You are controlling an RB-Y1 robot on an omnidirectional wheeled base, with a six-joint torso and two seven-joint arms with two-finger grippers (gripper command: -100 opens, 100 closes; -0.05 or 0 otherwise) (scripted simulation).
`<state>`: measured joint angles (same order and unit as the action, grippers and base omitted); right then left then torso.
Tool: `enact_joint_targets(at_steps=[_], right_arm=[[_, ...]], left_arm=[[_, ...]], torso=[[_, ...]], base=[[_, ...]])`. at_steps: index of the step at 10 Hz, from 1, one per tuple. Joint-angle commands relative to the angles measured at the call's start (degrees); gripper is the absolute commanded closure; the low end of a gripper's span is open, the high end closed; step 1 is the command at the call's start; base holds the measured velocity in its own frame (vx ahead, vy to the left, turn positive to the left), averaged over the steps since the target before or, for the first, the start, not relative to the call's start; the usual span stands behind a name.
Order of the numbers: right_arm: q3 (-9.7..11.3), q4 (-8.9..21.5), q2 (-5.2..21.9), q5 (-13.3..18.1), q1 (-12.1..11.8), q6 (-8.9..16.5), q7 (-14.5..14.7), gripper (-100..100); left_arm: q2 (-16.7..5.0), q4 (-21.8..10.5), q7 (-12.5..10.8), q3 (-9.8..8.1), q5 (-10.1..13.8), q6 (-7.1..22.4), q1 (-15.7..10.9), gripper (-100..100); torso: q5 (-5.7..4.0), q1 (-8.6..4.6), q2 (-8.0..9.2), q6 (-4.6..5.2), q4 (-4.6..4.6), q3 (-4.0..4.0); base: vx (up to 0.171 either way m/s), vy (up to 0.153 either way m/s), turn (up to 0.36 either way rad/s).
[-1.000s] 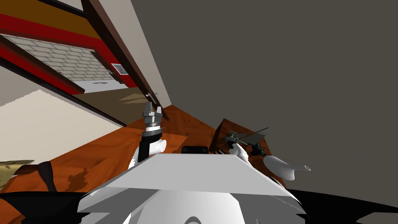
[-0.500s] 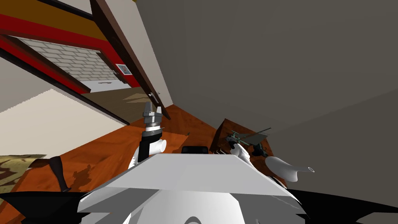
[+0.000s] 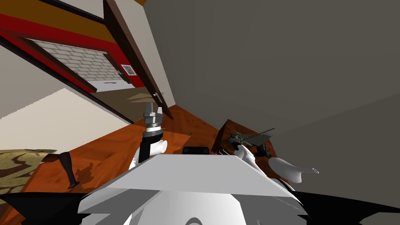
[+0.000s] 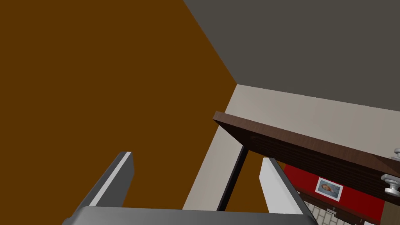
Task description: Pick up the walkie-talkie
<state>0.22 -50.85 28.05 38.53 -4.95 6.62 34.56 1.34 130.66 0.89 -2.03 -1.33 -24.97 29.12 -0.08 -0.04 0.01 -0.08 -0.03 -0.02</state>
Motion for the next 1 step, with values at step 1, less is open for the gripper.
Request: enact_joint_targets(at_steps=[1], right_arm=[[0.00,0.00,0.00,0.00,0.00,0.00,0.00,0]], left_arm=[[0.00,0.00,0.00,0.00,0.00,0.00,0.00,0]], torso=[[0.00,0.00,0.00,0.00,0.00,0.00]], base=[[0.000,0.000,0.000]])
